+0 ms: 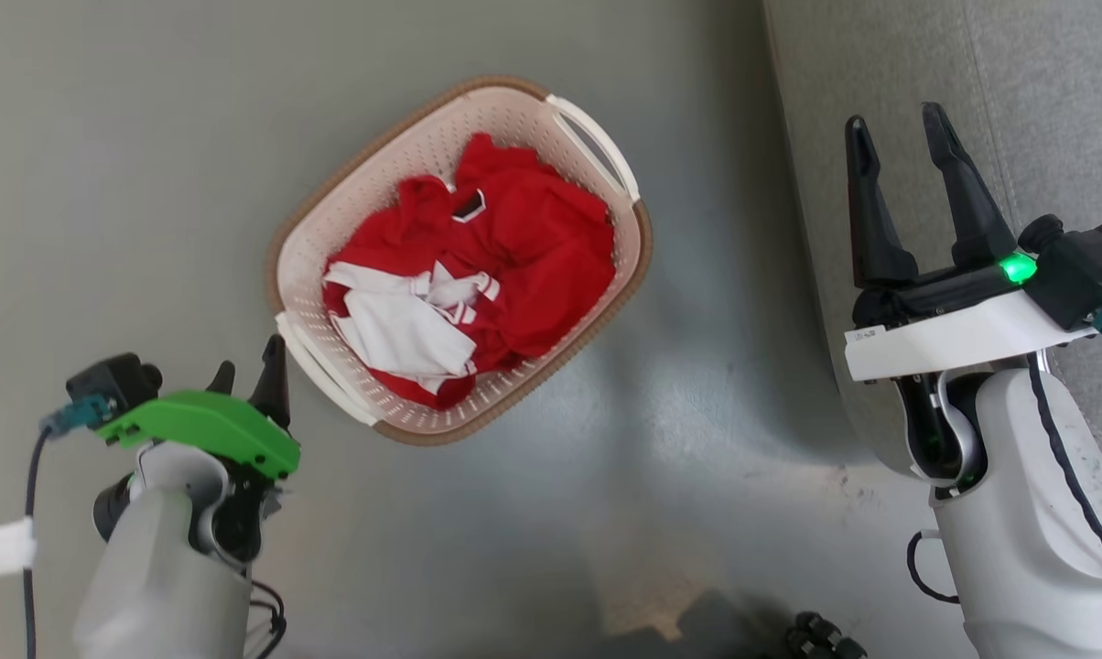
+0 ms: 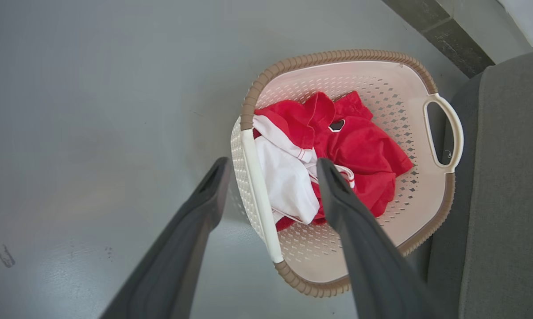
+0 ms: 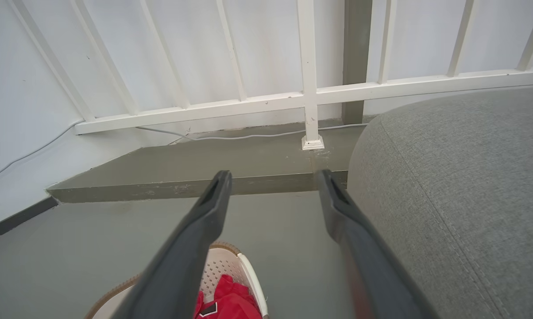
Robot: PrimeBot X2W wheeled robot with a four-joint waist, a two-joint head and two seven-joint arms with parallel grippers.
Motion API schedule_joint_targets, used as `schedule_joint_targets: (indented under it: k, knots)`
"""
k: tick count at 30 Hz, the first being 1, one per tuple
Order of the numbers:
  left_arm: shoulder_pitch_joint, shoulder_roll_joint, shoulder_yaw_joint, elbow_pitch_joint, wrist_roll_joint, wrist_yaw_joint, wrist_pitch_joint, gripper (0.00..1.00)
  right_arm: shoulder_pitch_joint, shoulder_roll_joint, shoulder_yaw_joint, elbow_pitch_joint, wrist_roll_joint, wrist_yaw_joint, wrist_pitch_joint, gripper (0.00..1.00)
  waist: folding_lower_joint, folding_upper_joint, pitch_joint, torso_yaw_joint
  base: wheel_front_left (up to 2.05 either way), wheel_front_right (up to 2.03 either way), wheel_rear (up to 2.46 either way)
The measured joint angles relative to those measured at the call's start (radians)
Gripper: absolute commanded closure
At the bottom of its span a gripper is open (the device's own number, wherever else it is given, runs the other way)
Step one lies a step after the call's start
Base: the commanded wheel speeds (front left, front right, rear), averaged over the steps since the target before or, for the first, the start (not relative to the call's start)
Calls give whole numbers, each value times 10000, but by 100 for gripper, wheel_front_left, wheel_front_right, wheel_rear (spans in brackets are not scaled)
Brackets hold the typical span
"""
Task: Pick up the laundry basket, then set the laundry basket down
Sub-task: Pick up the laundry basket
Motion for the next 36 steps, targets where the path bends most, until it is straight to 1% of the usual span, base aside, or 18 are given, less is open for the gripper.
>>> schedule_joint_targets:
  k: [3, 10, 20, 29, 36]
  knots:
    - [-320, -6, 10, 337, -320, 0, 263, 0, -62, 15, 2, -10, 4, 44, 0, 0, 0, 0, 238, -90, 0, 0, 0]
    - [-619, -12, 178, 1306, -399, 0, 652, 0, -488, 56, 138, -4, 35, 84, 0, 0, 1, 0, 663, -395, 0, 0, 0]
    - [-1421, 13, 192, 1946, -431, 0, 1081, 0, -511, 69, 119, -4, 67, 84, -15, 0, 0, 0, 1096, -714, 0, 0, 0]
    - [-1938, 284, 303, 2548, -472, 0, 1264, 0, -657, 96, 134, -6, 173, 84, -25, 0, 0, 0, 1585, -1018, 0, 0, 0]
    - [-2320, 359, 257, 2928, -472, 0, 1400, 0, -789, 100, 140, -48, 351, 86, -25, 0, 0, 0, 1869, -1183, 0, 0, 0]
